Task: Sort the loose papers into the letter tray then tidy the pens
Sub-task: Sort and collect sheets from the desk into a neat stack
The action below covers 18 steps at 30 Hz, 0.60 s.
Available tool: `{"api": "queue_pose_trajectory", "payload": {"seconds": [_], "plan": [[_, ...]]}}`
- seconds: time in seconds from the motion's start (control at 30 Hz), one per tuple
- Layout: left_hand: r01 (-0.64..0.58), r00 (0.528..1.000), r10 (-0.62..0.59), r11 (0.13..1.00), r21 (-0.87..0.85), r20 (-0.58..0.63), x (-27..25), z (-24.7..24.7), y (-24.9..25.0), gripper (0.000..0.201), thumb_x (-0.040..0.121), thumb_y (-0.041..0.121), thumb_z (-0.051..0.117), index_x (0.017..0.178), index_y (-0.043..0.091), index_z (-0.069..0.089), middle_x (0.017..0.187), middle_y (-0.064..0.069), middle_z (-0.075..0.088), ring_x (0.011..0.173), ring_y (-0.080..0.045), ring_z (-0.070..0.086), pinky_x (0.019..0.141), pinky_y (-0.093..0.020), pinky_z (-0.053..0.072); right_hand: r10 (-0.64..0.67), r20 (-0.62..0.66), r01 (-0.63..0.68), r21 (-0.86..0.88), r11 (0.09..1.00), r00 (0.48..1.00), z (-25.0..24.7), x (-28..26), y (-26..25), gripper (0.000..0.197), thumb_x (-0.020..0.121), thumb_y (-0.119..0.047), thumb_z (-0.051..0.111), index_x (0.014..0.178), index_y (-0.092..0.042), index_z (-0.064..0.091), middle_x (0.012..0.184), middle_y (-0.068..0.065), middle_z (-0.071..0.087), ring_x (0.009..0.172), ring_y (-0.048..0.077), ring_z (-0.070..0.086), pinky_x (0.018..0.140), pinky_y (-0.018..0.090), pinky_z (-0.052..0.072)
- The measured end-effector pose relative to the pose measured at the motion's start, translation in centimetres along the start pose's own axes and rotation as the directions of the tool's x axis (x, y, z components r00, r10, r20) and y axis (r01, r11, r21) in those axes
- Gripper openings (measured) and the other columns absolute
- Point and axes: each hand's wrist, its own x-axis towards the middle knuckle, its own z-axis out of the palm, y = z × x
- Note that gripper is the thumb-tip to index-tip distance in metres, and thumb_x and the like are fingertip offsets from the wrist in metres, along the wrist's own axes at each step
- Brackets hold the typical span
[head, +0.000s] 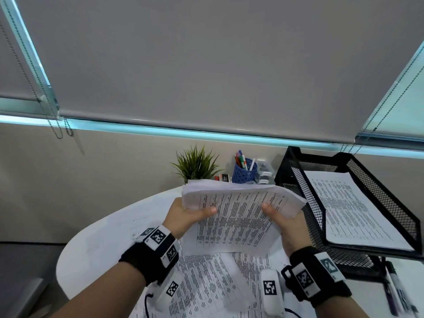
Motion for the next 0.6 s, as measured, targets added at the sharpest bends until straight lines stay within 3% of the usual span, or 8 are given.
{"api": "queue_pose_trajectory", "payload": {"seconds": [0.07,0.2,0.33,0.47,0.6], "plan": [[0.018,1.0,-0.018,1.0,0.017,0.017,0.3,-0.3,-0.3,0.023,0.069,0.008,0.079,0.077,0.028,0.074,0.092,-0.003,0.075,0.086,-0.015,0.071,0.075,-0.03,0.056,-0.015,0.01,0.016,-0.024,1.0,1.0,-0.1,0.1,-0.1,0.074,0.043,-0.053,0.089,0.104,-0.014,0.07,0.103,0.01,0.073,0.101,0.027,0.068,0.096,0.052,0.047],[0.099,0.995,-0.1,0.995,0.02,0.015,0.8,-0.6,-1.3,0.027,0.067,0.004,0.079,0.086,0.021,0.07,0.094,-0.003,0.074,0.087,-0.016,0.071,0.077,-0.033,0.056,0.038,0.085,-0.033,-0.053,0.998,0.996,-0.4,0.2,0.3,0.073,0.047,-0.042,0.088,0.109,-0.01,0.066,0.103,0.01,0.073,0.1,0.026,0.068,0.095,0.051,0.049],[0.155,0.988,-0.155,0.987,-0.028,0.005,0.8,-0.2,-2.2,0.026,0.068,0.002,0.078,0.089,0.014,0.071,0.089,-0.004,0.075,0.082,-0.017,0.072,0.069,-0.029,0.059,0.109,0.074,-0.103,-0.077,0.992,0.991,-0.4,-0.1,1.1,0.08,0.042,-0.043,0.089,0.111,-0.013,0.063,0.103,0.008,0.072,0.099,0.026,0.068,0.094,0.054,0.049],[0.145,0.989,-0.146,0.988,-0.052,-0.026,1.1,0.0,-2.4,0.026,0.067,0.001,0.079,0.089,0.012,0.07,0.088,-0.005,0.075,0.08,-0.019,0.072,0.069,-0.031,0.059,0.009,0.007,-0.008,-0.022,1.0,1.0,-0.2,-0.2,0.2,0.079,0.04,-0.056,0.088,0.101,-0.011,0.068,0.095,0.012,0.073,0.09,0.028,0.07,0.086,0.049,0.054],[0.141,0.989,-0.143,0.989,-0.049,-0.026,1.2,-0.1,-2.6,0.028,0.067,0.0,0.079,0.089,0.014,0.069,0.087,-0.002,0.075,0.08,-0.016,0.072,0.065,-0.027,0.057,-0.146,0.013,0.146,0.024,0.989,0.989,0.6,0.1,-2.4,0.058,0.058,-0.071,0.07,0.085,-0.02,0.074,0.075,0.005,0.068,0.072,0.024,0.062,0.074,0.041,0.048]]}}
